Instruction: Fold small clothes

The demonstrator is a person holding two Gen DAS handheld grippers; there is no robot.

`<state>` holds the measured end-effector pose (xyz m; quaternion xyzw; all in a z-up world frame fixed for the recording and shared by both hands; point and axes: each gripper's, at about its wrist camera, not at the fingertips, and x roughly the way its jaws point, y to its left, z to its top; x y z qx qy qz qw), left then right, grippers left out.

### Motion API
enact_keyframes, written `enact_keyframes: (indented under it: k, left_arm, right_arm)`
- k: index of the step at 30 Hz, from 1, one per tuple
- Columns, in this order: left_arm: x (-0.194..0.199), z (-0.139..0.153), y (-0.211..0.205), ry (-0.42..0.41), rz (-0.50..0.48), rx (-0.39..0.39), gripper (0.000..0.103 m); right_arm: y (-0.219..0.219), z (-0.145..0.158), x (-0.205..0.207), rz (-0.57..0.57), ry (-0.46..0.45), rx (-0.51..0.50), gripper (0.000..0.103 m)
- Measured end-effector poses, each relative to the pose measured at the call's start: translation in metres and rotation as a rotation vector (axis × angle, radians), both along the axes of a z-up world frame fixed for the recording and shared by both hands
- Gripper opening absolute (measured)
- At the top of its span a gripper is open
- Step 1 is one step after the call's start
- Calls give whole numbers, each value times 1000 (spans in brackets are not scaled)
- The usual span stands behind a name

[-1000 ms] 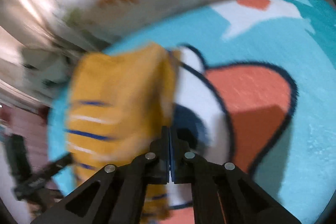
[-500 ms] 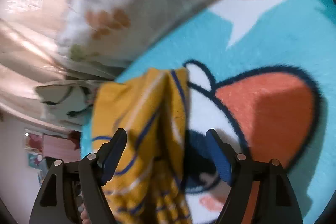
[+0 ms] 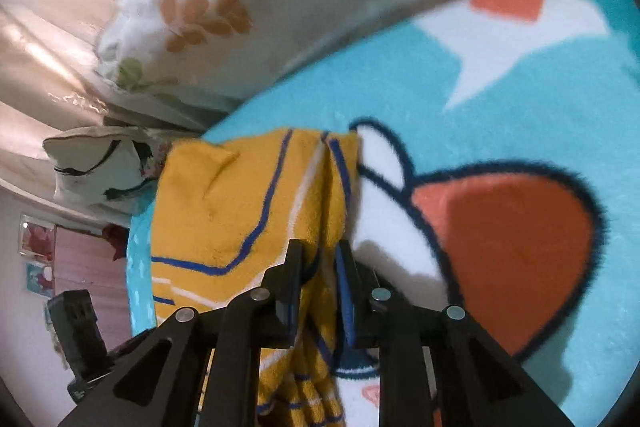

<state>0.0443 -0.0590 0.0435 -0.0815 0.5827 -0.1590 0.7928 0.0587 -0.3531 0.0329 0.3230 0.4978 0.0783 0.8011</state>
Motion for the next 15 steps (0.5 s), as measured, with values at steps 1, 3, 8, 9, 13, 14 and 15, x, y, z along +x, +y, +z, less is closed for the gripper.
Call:
enact_keyframes:
  k: [1, 3, 8, 9, 13, 14, 15]
  left_arm:
    - [-5, 5, 1, -15, 7, 6, 72]
    - [-18, 12, 8, -52, 14, 20, 72]
    - [-44, 38, 22, -179, 112, 123, 72]
    - [-48, 42, 30, -200, 130, 143, 72]
    - [-76, 75, 45, -381, 235, 320, 76]
    - [-85, 85, 49, -435, 264, 372, 81]
    - [-90, 92, 57, -474, 285, 405, 85]
  right_arm:
    - [3, 14, -4, -6, -35, -49, 21]
    - [15, 43, -10, 19, -120, -96, 21]
    - [62, 66, -17, 180, -200, -74, 21]
    - [69, 61, -20, 207, -191, -86, 21]
    - [77, 15, -17, 207, -50, -169, 21]
    - [75, 9, -18, 190, -48, -189, 21]
    - [73, 10, -21, 182, -68, -184, 21]
